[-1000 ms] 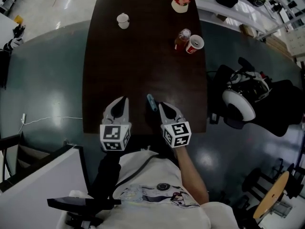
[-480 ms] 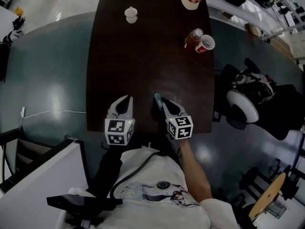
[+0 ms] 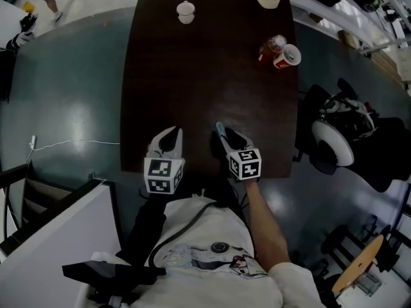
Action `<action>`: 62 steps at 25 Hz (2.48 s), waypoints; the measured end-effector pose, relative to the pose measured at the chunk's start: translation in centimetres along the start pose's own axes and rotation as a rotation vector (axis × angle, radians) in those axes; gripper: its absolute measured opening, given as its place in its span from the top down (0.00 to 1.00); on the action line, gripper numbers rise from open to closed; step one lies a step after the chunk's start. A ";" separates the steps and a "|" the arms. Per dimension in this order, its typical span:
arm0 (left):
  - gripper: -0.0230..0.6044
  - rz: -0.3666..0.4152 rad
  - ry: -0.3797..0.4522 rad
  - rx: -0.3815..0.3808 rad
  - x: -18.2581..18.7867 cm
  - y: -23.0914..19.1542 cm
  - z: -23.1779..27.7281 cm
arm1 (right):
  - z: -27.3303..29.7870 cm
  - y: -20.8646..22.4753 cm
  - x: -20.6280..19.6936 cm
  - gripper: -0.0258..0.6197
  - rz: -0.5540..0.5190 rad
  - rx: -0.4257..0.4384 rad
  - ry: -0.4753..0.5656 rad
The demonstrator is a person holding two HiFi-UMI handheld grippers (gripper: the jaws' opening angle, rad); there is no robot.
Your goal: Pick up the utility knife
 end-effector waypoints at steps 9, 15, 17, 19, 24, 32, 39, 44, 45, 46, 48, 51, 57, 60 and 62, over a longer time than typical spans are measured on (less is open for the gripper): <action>0.97 0.000 -0.031 0.007 -1.2 0.0 0.3 | 2.3 0.6 -1.7 0.64 -0.025 -0.026 -0.091; 0.96 -0.005 -0.045 0.017 -1.7 -0.2 0.0 | 3.5 0.8 -2.4 0.64 -0.037 -0.041 -0.128; 0.96 -0.011 -0.049 0.016 -1.9 -0.3 0.1 | 3.7 1.0 -2.5 0.64 -0.037 -0.052 -0.137; 0.96 -0.018 -0.057 0.013 -2.2 -0.4 0.3 | 3.9 1.0 -2.5 0.65 -0.040 -0.060 -0.148; 0.96 -0.031 -0.085 0.001 -3.3 -0.2 1.2 | 4.2 1.1 -2.8 0.65 -0.042 -0.074 -0.165; 0.96 -0.046 -0.139 -0.019 -5.4 -0.2 2.4 | 4.5 1.5 -3.4 0.65 -0.034 -0.105 -0.184; 0.96 -0.053 -0.184 -0.027 -7.1 -0.3 2.7 | 4.9 1.5 -3.7 0.66 -0.041 -0.119 -0.203; 0.96 -0.057 -0.194 -0.037 -7.5 -0.3 2.6 | 4.9 1.5 -3.8 0.68 -0.051 -0.144 -0.208; 0.96 -0.057 -0.194 -0.038 -7.5 -0.2 2.6 | 4.9 1.6 -3.8 0.69 -0.054 -0.151 -0.206; 0.96 -0.057 -0.193 -0.038 -7.5 -0.2 2.7 | 4.9 1.8 -3.8 0.71 -0.056 -0.161 -0.204; 0.96 -0.058 -0.190 -0.038 -7.4 -0.1 2.7 | 4.8 1.8 -3.9 0.73 -0.066 -0.179 -0.202; 0.96 -0.058 -0.187 -0.036 -7.3 -0.3 2.5 | 4.8 1.4 -4.0 0.73 -0.102 -0.202 -0.204; 0.96 -0.060 -0.183 -0.024 -7.1 -0.3 2.3 | 4.9 1.2 -4.1 0.76 -0.109 -0.225 -0.194; 0.96 -0.061 -0.177 -0.019 -7.0 -0.2 2.1 | 4.8 1.4 -4.0 0.76 -0.111 -0.223 -0.197; 0.96 -0.059 -0.169 -0.017 -6.8 -0.1 2.0 | 4.4 1.5 -3.7 0.76 -0.105 -0.218 -0.179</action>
Point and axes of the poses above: the fingertips, and each gripper's own axes: z forward along the fingers, y to its right, x out of its top, the point moved 2 cm from there along -z, backward along the fingers, and after that the axes turned 11 degrees about z, right-handed, at the moved point
